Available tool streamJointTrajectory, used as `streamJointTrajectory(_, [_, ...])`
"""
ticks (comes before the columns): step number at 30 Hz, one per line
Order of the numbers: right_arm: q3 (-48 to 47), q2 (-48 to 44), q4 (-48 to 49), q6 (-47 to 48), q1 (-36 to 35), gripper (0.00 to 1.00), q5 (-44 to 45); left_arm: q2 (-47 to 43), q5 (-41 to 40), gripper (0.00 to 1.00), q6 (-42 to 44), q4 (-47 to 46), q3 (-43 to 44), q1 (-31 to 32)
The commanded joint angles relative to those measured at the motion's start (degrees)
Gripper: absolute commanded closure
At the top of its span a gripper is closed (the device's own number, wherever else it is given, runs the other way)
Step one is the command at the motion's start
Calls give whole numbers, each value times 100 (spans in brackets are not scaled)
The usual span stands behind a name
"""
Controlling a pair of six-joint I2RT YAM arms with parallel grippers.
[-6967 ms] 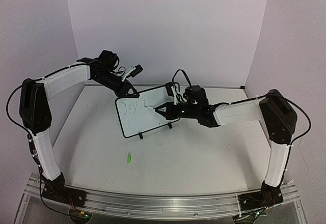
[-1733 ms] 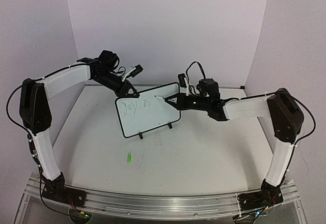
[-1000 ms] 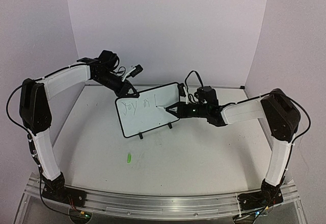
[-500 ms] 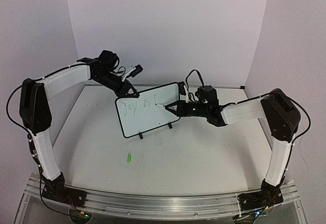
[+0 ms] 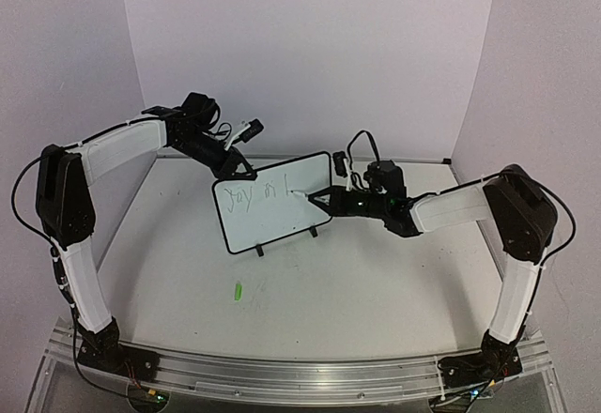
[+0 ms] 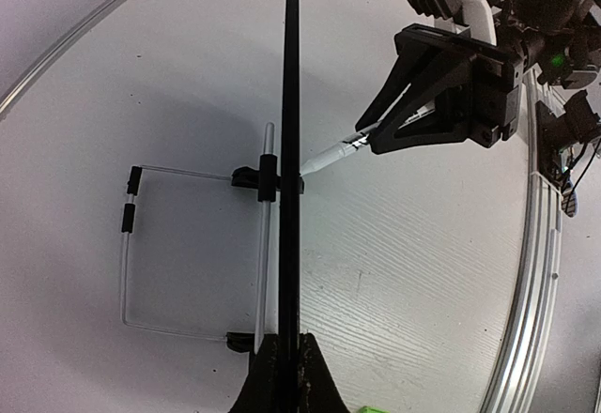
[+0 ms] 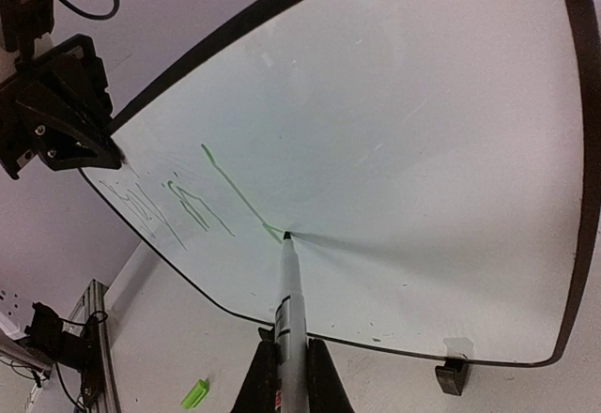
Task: Write a sentence on the whiteboard
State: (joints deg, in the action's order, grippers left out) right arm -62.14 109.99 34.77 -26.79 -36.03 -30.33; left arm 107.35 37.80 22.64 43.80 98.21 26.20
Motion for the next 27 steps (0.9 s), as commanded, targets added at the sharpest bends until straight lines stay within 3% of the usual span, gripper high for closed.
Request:
streamJointTrajectory(1, [61,-261,307,-18,25,100,288,32,176,100,131,163,34,69])
streamJointTrajectory(27, [-269,152,93,-69,12,100,-211,49,167,100,135,164,47,70])
